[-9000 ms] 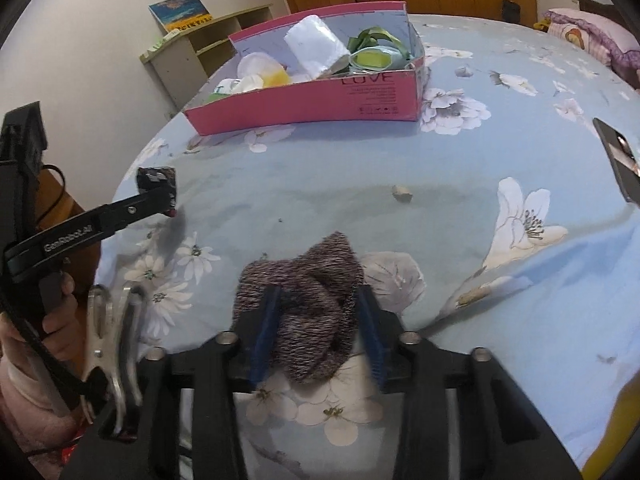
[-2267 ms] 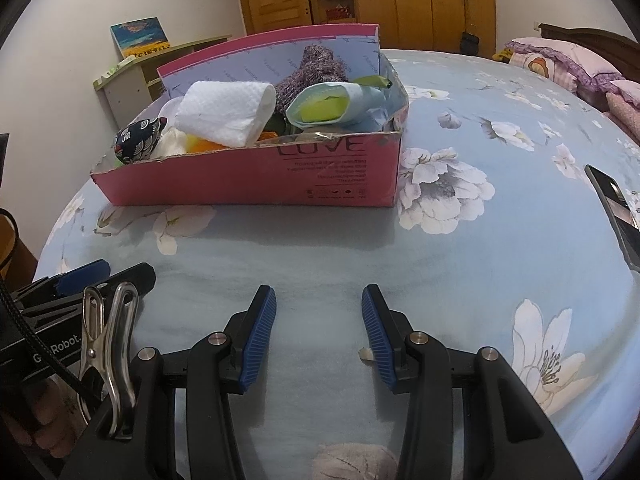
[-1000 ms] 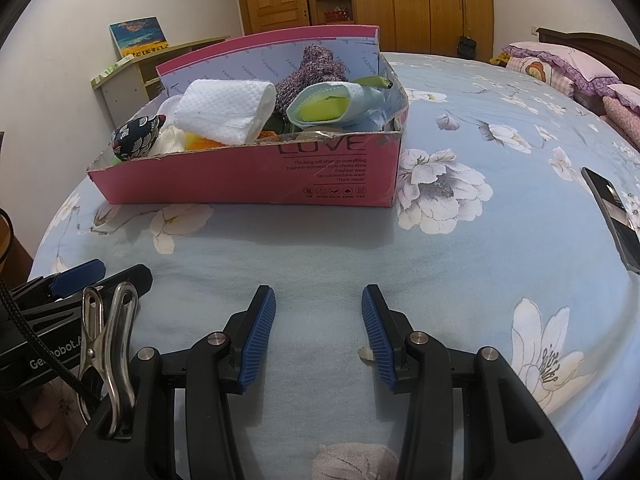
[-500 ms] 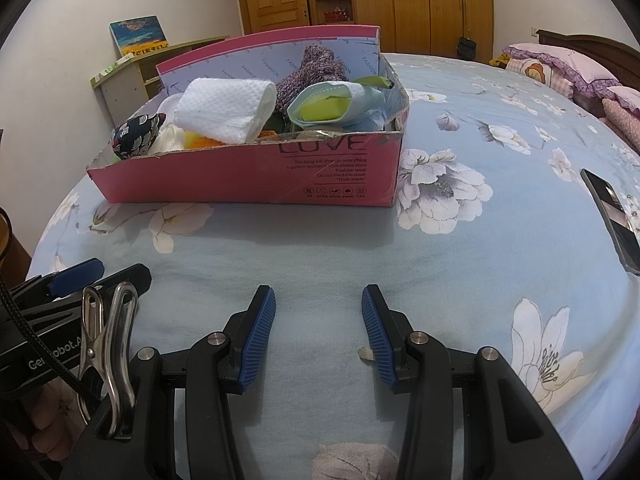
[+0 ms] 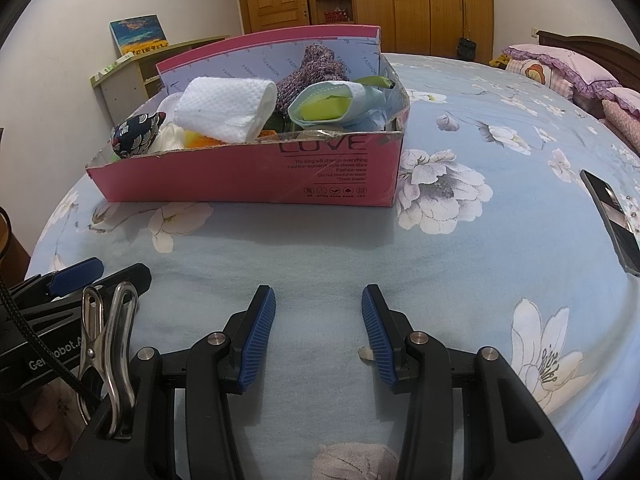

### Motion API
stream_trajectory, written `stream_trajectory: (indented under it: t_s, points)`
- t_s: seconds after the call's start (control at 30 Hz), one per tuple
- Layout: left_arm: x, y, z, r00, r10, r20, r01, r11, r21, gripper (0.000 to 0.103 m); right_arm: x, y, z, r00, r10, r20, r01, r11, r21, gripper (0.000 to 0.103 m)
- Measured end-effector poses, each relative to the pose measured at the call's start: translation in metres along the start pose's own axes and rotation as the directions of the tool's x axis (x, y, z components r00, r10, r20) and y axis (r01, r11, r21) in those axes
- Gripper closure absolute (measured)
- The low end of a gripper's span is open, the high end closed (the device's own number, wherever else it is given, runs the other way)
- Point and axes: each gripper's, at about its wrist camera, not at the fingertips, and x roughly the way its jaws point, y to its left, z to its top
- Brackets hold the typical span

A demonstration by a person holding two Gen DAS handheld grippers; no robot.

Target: Organize soft objects

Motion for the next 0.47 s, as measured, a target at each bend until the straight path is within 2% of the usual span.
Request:
stream_trajectory:
  t_s: [0.47]
  points:
    - [0.0001, 0.002, -0.0005, 1.0, -0.005, 0.0, 0.005, 1.0, -0.004, 0.033, 0.0001, 0.0, -0.0003, 1.0, 0.0, 0.0, 0.0, 1.0, 0.0, 0.057]
